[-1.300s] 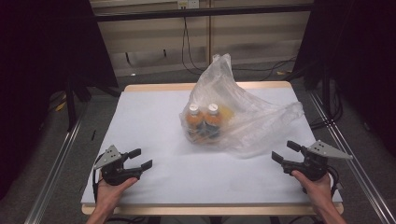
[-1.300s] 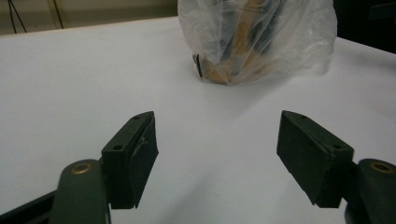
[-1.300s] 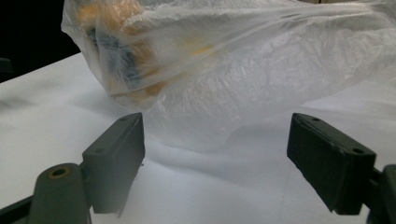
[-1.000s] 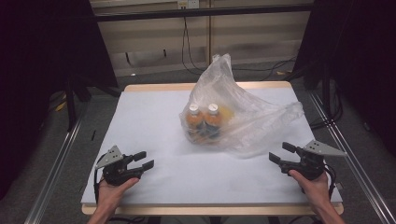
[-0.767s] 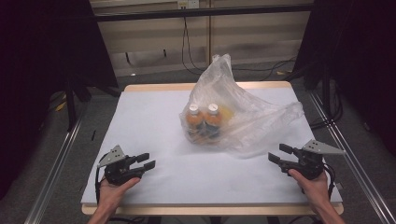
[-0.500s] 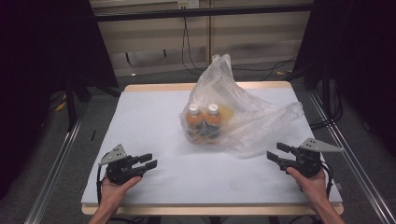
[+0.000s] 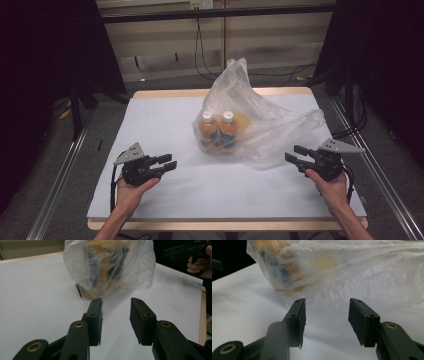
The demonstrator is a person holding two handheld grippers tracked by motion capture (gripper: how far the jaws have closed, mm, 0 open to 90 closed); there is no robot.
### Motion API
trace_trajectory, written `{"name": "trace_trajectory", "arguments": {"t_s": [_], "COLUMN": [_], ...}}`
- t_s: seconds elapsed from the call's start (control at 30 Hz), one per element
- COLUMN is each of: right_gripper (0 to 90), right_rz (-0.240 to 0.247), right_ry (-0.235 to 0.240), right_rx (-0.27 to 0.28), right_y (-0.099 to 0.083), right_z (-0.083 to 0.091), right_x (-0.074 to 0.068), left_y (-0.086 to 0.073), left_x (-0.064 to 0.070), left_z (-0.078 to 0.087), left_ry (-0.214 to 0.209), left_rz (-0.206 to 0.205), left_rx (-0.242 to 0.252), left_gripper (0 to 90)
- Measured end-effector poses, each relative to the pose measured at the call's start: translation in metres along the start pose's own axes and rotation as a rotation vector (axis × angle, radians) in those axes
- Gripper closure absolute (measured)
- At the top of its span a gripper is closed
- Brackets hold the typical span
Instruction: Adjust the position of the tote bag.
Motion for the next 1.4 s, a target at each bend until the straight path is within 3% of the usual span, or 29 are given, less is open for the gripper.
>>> {"name": "trace_trajectory", "arguments": {"t_s": [0.23, 0.43, 0.57, 0.77, 1.07, 1.4], "right_gripper": [49.6, 49.5, 47.2, 46.4, 44.5, 37.6], "right_rz": [0.003, 0.000, 0.009, 0.017, 0.010, 0.031], "right_ry": [0.003, 0.006, 0.007, 0.002, -0.023, -0.060], "right_rx": [0.024, 0.035, 0.035, 0.026, 0.025, 0.004], "right_y": [0.019, 0.035, 0.044, 0.050, 0.060, 0.078], "right_z": [-0.006, -0.014, -0.021, -0.023, -0.028, -0.042], "right_x": [0.004, 0.006, 0.008, 0.013, 0.028, 0.045], "left_y": [0.026, 0.046, 0.068, 0.090, 0.116, 0.156], "left_x": [-0.009, -0.014, -0.018, -0.020, -0.029, -0.042], "left_z": [-0.010, -0.023, -0.033, -0.043, -0.058, -0.087], "left_ry": [-0.009, -0.012, -0.015, -0.028, -0.043, -0.051], "left_rz": [0.004, -0.019, -0.048, -0.067, -0.062, -0.065], "left_rx": [0.032, 0.027, 0.021, 0.028, 0.042, 0.042], "left_gripper": [58.7, 58.0, 53.2, 52.8, 49.8, 41.7]}}
Point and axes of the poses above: each handheld gripper's, and its own axes: z roughly backward along the jaws, y roughly out of its top, x roughly to its right, the point moved 9 cm from there along -z, roughly forward along the jaws, and after that the axes turned 10 degrees about -y, right-handed, at the moved point
